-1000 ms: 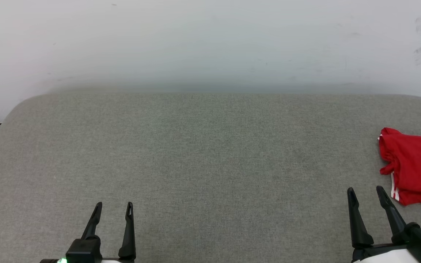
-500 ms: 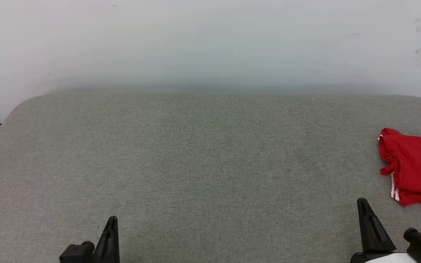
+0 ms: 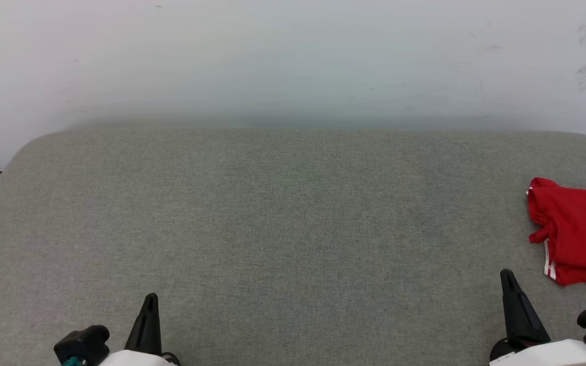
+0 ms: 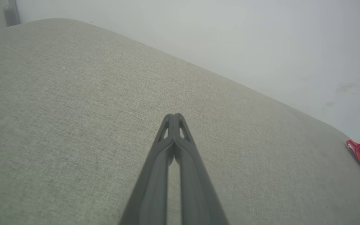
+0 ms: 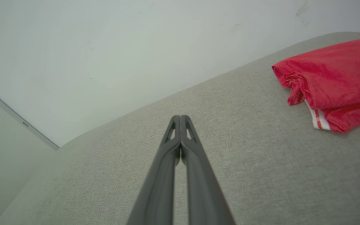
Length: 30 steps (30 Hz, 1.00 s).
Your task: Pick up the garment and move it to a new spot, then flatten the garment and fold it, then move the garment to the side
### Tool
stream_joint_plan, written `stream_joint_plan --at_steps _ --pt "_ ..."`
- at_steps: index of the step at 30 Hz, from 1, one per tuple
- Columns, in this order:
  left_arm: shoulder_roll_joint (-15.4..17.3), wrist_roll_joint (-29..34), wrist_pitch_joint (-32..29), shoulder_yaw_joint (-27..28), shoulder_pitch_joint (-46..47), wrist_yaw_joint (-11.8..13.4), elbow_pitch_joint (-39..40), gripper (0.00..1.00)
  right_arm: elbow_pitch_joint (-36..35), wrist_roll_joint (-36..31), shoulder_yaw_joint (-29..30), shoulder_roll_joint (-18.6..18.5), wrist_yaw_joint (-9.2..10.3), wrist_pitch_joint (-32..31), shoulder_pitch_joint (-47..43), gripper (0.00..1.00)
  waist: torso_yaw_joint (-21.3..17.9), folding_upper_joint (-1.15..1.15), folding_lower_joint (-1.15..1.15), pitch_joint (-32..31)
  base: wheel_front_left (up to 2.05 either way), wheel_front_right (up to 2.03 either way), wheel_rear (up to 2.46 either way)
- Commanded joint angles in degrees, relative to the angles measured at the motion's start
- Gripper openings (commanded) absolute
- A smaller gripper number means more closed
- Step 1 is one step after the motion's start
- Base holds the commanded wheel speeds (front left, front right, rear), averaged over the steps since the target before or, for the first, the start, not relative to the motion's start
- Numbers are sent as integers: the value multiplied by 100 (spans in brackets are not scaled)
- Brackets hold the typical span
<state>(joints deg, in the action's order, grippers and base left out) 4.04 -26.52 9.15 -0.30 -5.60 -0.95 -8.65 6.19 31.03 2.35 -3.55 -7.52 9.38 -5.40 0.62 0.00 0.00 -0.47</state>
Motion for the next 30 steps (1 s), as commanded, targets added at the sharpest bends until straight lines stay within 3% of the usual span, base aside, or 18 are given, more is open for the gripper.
stream_joint_plan --at_steps 1,30 --pt "3 -233 -44 42 159 -37 59 0 -41 246 0 -60 0 -42 179 0 -1 0 0 1 0 0 0" --pt "-38 -2607 -615 287 568 -273 -159 0 254 2542 47 -101 1 -534 555 0 -17 0 0 18 0 0 0"
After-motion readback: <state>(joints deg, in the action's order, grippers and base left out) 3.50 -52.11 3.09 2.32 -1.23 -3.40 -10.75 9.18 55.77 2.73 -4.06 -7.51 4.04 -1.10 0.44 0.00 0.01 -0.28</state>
